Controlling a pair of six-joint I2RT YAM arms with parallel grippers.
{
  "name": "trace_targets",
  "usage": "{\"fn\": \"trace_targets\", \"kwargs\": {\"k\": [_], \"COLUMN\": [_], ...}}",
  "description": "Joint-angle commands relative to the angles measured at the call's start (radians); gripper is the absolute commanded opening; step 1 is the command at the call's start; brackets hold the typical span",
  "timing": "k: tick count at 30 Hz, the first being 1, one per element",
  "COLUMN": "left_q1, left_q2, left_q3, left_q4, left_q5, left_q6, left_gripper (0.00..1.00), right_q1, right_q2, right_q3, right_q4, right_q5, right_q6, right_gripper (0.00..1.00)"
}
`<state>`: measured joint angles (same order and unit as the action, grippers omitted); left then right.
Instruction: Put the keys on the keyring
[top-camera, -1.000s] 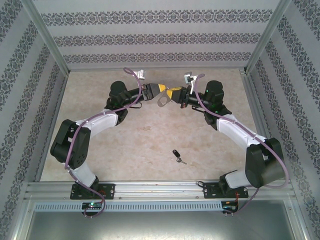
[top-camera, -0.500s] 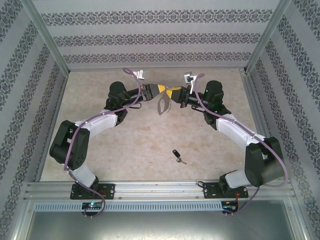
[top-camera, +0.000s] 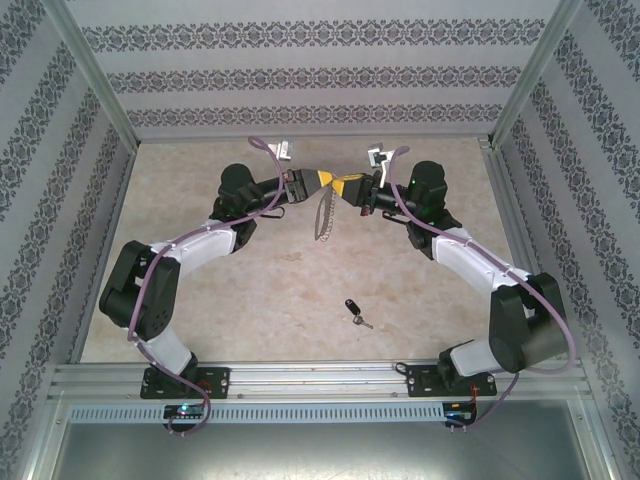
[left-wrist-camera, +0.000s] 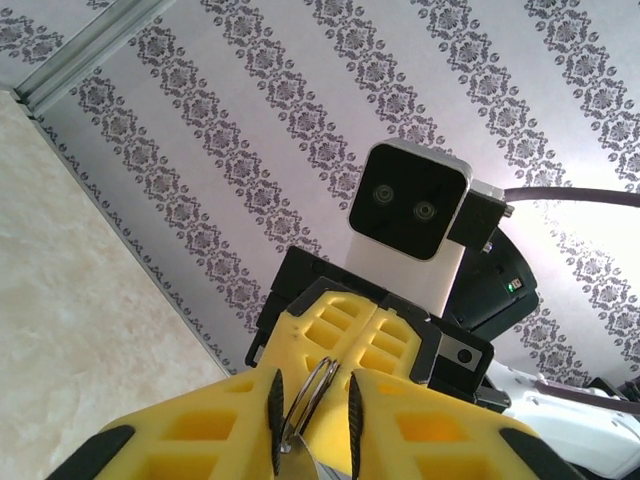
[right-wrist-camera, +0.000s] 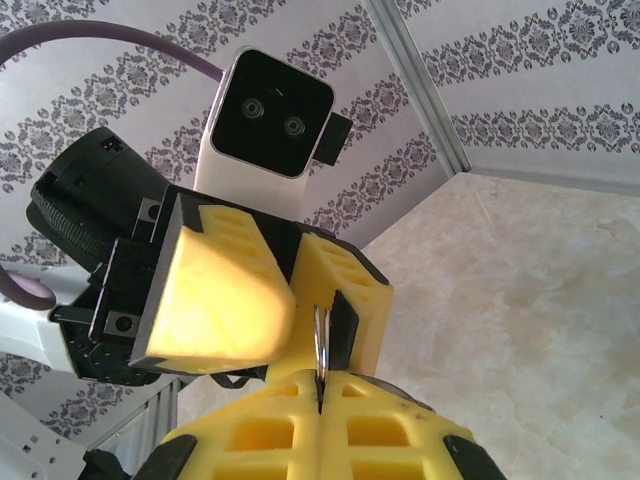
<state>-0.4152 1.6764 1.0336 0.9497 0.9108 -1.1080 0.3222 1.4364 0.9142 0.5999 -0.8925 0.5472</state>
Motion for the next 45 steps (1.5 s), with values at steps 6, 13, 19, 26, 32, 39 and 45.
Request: {"fn": "trace_targets", "kwargs": {"k": [6, 13, 19, 26, 32, 39, 45], "left_q1": [-0.016, -0.016, -0.016, -0.016, -0.016, -0.017, -0.017], "left_q2": [-0.037, -0.082, -0.125, -0.166, -0.216, -0.266, -0.28], "left_q3": [0.022, 0.016, 0.037, 0.031, -0.025, -0.073, -0.102], "left_q4": [0.028, -0.087, -0.24, -0.337, -0.309, -0.295, -0.267], "left_q5": [0.013, -0.001, 0.004, -0.012, -0.061, -0.099, -0.097], "left_q6": [0.01, 0.12, 0.292, 0.493, 0.663, 0.839, 0.905], "left_gripper": [0.06, 0.0, 0.0, 0.0, 0.0, 0.0, 0.0], "right_q1": [-0.011, -0.068, -0.091, -0.094, -0.067, -0.027, 0.007], "right_q2": [0.004, -0.087, -0.241, -0.304, -0.218, -0.136, -0.123], "right_q3": [0.0, -0.044, -0.116, -0.132, -0.077, -0.076, -0.078], "right_q4": [0.031, -0.044, -0.14, -0.153, -0.15, -0.075, -0.023], "right_q5": [-0.013, 0.101, 0.336, 0.451, 0.221, 0.1, 0.053], "right_q6": [-0.011, -0.036, -0.094, -0.015, -0.02, -0.021, -0.039], "right_gripper": [0.0, 0.4, 0.97, 0.98, 0.74, 0.63, 0.56]}}
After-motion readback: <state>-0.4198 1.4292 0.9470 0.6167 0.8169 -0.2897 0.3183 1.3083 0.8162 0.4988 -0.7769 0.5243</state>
